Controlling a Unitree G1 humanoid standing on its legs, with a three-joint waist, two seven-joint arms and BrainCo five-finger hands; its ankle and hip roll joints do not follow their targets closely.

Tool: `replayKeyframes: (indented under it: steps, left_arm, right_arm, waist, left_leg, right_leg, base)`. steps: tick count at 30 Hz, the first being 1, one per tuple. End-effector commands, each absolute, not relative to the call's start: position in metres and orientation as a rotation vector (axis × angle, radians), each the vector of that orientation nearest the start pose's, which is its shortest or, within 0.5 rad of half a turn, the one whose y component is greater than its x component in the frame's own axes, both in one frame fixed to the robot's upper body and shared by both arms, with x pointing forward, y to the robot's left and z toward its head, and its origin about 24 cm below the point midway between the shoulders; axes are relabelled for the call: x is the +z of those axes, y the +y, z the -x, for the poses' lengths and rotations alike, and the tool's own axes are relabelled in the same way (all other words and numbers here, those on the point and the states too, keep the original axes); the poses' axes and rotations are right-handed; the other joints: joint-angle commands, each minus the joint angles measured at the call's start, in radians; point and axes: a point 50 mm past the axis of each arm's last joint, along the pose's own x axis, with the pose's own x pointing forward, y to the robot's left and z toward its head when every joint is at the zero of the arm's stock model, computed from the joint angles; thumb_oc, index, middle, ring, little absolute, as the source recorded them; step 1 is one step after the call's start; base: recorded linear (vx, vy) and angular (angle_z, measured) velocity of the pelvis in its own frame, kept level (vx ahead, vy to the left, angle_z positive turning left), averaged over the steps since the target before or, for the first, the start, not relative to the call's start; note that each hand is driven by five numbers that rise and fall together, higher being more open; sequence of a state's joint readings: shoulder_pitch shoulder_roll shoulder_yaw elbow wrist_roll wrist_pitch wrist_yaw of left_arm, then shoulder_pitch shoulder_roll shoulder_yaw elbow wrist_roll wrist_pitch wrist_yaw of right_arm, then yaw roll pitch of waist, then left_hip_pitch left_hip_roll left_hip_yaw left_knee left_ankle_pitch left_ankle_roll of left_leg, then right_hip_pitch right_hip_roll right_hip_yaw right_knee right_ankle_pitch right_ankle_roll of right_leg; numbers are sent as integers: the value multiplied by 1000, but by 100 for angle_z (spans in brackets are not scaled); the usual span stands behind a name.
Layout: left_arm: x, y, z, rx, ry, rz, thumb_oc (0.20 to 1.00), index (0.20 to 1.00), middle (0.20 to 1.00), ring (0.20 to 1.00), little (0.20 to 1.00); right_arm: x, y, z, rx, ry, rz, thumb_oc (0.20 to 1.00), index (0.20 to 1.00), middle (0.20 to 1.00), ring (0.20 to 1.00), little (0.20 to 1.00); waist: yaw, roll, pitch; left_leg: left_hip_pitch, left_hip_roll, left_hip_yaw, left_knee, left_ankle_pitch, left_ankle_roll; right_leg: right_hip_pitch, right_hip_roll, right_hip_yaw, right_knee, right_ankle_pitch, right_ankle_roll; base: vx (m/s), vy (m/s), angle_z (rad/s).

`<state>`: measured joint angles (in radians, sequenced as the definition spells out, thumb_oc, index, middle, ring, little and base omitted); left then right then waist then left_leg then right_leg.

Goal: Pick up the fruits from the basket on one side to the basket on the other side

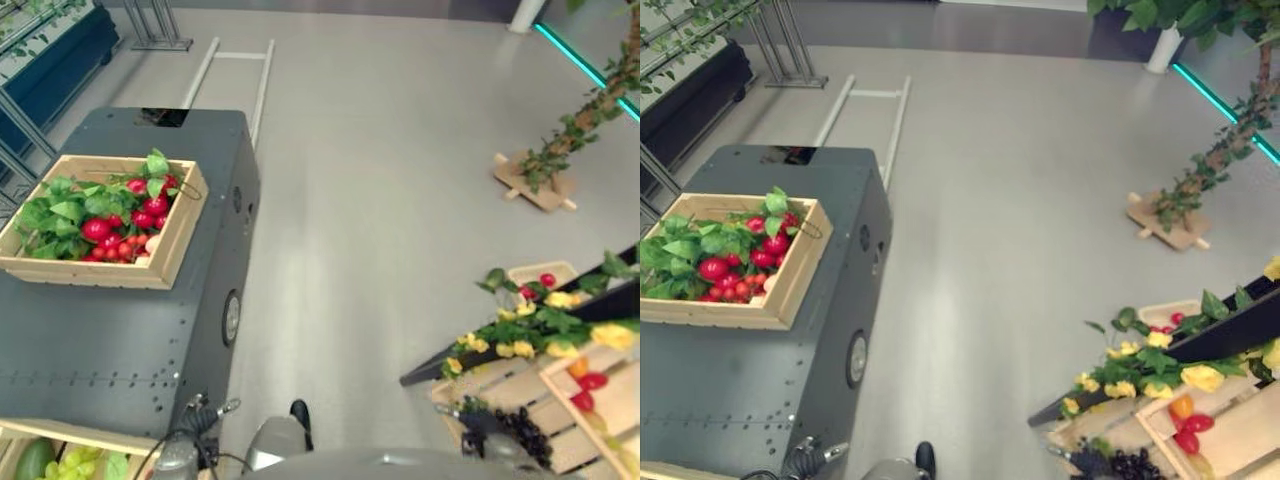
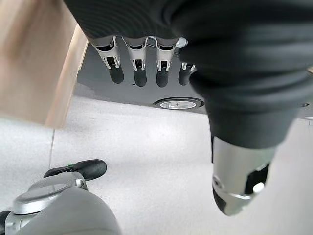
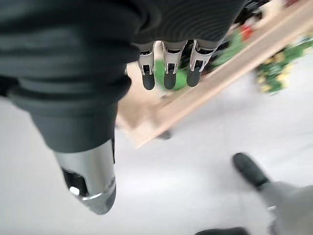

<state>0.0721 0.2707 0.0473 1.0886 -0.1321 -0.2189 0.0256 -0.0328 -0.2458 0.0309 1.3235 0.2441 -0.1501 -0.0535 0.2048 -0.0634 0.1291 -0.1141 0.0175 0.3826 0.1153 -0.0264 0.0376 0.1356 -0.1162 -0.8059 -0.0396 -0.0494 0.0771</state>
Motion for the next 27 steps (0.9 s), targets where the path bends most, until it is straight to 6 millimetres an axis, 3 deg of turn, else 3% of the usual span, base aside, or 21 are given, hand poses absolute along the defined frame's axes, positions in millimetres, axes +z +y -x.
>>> replayKeyframes:
  steps: [1, 3, 5, 6, 7, 18, 27]
  left_arm:
    - [-126, 272, -114, 301, 810, -164, 1000, 1000, 1000, 1000, 1000]
    - [-89, 286, -149, 338, 554, -135, 1000, 1000, 1000, 1000, 1000]
    - [-85, 291, -147, 354, 544, -133, 1000, 1000, 1000, 1000, 1000]
    - [-65, 297, -160, 369, 425, -119, 1000, 1000, 1000, 1000, 1000]
    - [-57, 299, -165, 378, 384, -118, 1000, 1000, 1000, 1000, 1000]
    - [-8, 296, -192, 374, 120, -80, 1000, 1000, 1000, 1000, 1000]
    - [38, 294, -197, 357, -91, -89, 1000, 1000, 1000, 1000, 1000]
  right_arm:
    - [-147, -273, -102, -398, 1065, 107, 1000, 1000, 1000, 1000, 1000]
    - [-146, -280, -94, -424, 1070, 100, 1000, 1000, 1000, 1000, 1000]
    - [-146, -281, -91, -428, 1076, 98, 1000, 1000, 1000, 1000, 1000]
    - [-148, -281, -86, -434, 1090, 88, 1000, 1000, 1000, 1000, 1000]
    - [-148, -281, -84, -435, 1096, 84, 1000, 1000, 1000, 1000, 1000]
    - [-152, -278, -74, -443, 1146, 44, 1000, 1000, 1000, 1000, 1000]
    - [-154, -276, -70, -444, 1162, 38, 1000, 1000, 1000, 1000, 1000]
  waist:
    - [15, 32, -52]
    - [9, 36, -49]
    - [11, 35, -51]
    - [11, 38, -53]
    - [10, 39, -53]
    - [2, 42, -62]
    - [20, 33, -60]
  left_leg:
    - [-42, -20, 19, -42, 54, -74]
    - [-40, -17, 27, -43, 52, -75]
    - [-40, -15, 30, -42, 51, -75]
    - [-38, -13, 33, -41, 50, -76]
    - [-38, -11, 35, -39, 50, -77]
    - [-30, 4, 59, -34, 46, -80]
    - [-33, 4, 53, -33, 39, -77]
  right_leg:
    - [-32, 0, -24, 56, -16, 11]
    - [-36, -1, -23, 55, -12, 13]
    - [-36, -1, -22, 55, -11, 13]
    - [-37, -2, -24, 53, -10, 14]
    - [-38, -3, -23, 52, -8, 15]
    - [-34, -6, -17, 40, 0, 20]
    - [-36, -9, -15, 32, 10, 27]
  base:
    - [0, 0, 0]
    - [-6, -8, -6]
    - [-4, -12, -20]
    - [-3, -20, -13]
    - [-3, -24, -12]
    - [3, -16, -9]
    - [1, -1, 0]
